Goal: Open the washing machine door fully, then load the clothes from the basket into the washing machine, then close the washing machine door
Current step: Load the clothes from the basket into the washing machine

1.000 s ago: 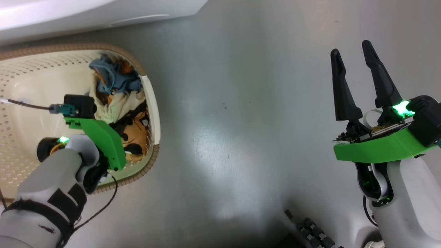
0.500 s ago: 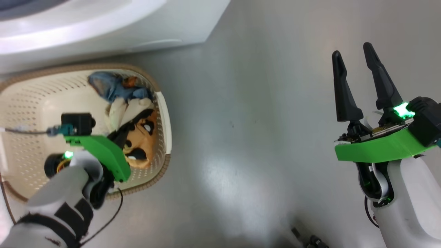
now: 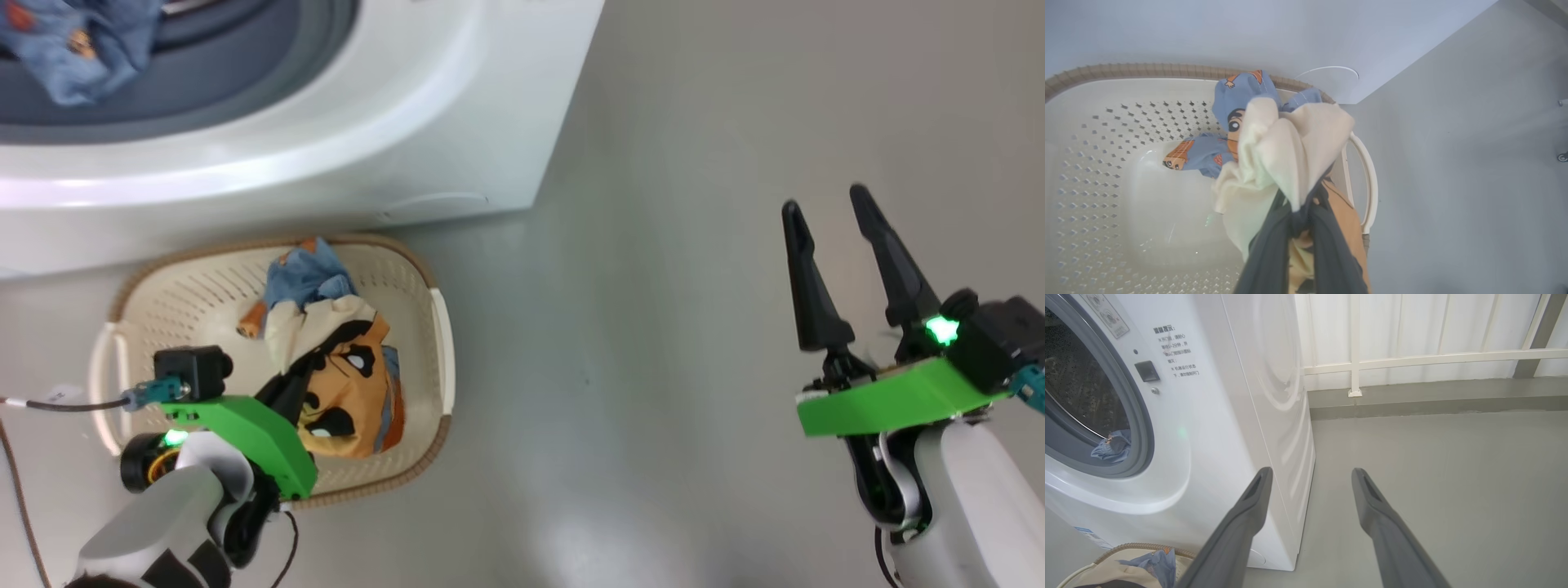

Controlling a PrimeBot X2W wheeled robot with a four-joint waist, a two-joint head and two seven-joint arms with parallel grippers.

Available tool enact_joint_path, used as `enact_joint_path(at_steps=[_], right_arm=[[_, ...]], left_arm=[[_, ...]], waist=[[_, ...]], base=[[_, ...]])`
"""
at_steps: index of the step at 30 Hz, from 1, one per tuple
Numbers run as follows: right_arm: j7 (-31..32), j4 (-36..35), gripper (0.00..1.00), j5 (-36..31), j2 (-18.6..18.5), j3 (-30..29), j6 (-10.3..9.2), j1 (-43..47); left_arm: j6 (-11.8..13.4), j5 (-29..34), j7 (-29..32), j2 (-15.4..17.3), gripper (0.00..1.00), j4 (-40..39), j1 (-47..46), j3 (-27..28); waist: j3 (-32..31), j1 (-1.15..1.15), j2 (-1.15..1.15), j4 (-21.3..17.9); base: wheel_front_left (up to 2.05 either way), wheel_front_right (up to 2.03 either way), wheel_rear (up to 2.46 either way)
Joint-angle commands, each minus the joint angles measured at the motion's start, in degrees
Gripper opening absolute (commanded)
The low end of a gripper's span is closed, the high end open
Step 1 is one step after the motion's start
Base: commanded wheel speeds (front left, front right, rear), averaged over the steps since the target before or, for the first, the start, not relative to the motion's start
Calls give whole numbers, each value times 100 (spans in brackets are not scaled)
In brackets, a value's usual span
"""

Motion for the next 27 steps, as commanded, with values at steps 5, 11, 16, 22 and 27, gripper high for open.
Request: enact_joint_path(at_steps=[5, 11, 16, 22, 27], right_arm=[[-45, -35, 100, -15, -105, 53, 25, 413], [-45, 51, 100, 8, -189, 44, 25, 713], [-45, 101, 100, 21, -238, -12, 25, 984], [-45, 188, 100, 48, -257, -114, 25, 1386], [-45, 216, 100, 60, -254, -216, 25, 1680]], left_arm=[[3, 712, -85, 225, 0, -191, 389, 855], [3, 1680, -85, 240, 0, -506, 972, 1861], [3, 2526, -86, 221, 0, -865, 1519, 2787], [75, 3684, -86, 72, 0, -1580, 2370, 3894], [171, 4300, -86, -63, 0, -2257, 2965, 4563]], waist=[[-891, 1, 0, 366], [-1379, 1, 0, 489], [-1757, 1, 0, 556], [-2277, 1, 0, 633], [-2573, 1, 0, 714]], base=[[0, 0, 0], [0, 0, 0], [0, 0, 0], [0, 0, 0], [0, 0, 0]])
